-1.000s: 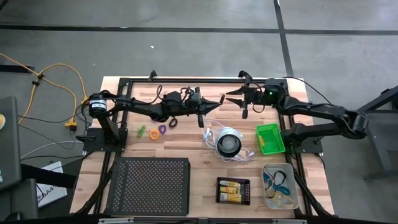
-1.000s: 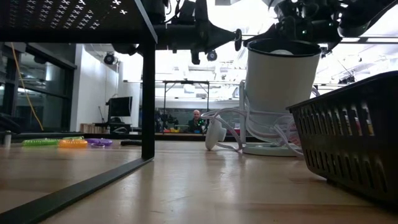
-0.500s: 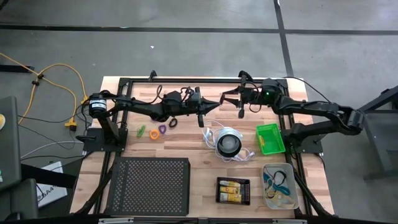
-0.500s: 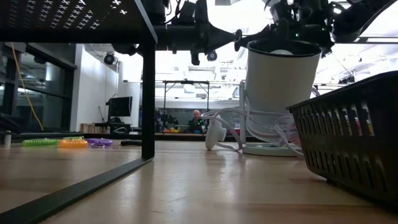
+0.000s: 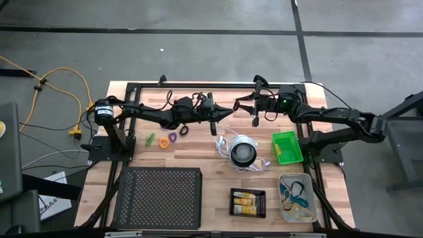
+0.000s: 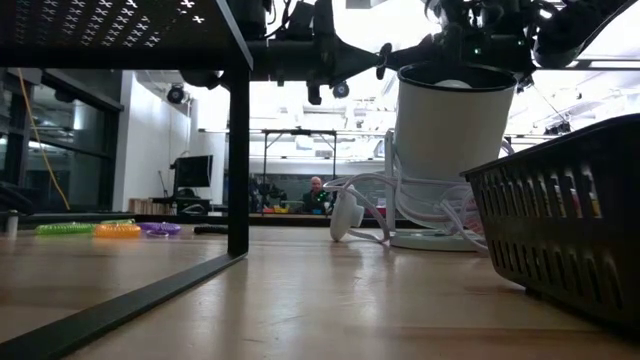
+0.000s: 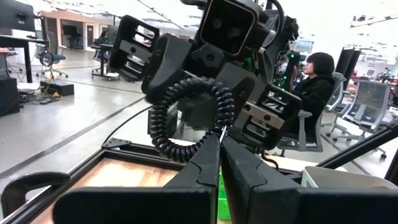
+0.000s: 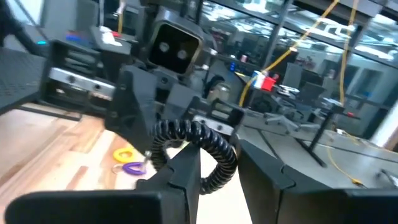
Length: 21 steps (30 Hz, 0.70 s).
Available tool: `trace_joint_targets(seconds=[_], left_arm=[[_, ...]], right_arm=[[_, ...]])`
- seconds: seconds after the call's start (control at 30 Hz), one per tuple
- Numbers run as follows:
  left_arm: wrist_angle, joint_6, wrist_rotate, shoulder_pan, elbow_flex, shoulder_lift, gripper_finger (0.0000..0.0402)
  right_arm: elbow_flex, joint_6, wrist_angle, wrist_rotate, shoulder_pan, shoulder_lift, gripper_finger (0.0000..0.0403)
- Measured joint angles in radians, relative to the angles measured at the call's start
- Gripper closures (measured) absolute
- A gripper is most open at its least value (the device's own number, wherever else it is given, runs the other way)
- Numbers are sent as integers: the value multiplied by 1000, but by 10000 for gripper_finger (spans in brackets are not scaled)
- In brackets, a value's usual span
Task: Pick & Place Office Desk Supplies
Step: Put the left black spring keychain into the green bin
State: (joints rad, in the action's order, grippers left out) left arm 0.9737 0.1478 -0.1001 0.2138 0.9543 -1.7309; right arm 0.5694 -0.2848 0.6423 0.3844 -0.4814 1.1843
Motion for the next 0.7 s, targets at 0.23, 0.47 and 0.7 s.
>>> trace_joint_targets(seconds=[0.23, 0.47, 0.7], left_arm=[[0, 3, 0, -3, 0, 0, 400], [0, 7, -1, -3, 0, 0, 400], [0, 10, -1, -3, 0, 0, 400]], right_arm=[[0, -6, -1, -32, 17, 0, 310], [0, -17, -1, -16, 33, 0, 310], [0, -19, -1, -18, 32, 0, 320]])
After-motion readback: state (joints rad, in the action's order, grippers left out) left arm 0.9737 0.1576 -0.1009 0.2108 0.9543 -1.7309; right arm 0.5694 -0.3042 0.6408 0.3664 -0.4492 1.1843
